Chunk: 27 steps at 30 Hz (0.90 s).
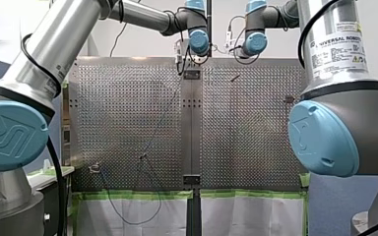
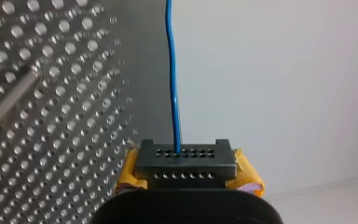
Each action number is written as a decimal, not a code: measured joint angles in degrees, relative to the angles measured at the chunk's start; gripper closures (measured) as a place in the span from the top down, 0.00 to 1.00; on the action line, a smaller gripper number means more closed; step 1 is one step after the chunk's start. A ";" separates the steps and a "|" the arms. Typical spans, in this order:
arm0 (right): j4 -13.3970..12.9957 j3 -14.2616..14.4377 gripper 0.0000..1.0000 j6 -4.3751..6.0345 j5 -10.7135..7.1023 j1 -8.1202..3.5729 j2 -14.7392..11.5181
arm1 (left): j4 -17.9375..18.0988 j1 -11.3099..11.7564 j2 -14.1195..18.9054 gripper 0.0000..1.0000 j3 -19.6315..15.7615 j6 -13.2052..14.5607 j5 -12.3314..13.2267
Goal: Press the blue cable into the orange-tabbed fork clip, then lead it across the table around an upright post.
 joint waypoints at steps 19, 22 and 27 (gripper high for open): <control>0.12 0.01 0.00 -0.32 -0.24 -4.75 0.10 | -5.20 -2.29 -10.26 0.00 10.44 -0.50 -0.15; 0.07 0.00 0.00 -0.40 -0.64 -5.24 0.26 | -5.28 -2.34 -11.44 0.00 12.12 -0.70 -0.05; 0.03 0.00 0.00 -0.46 -0.96 -5.99 0.92 | -5.70 -2.61 -13.13 0.00 14.82 -1.18 0.22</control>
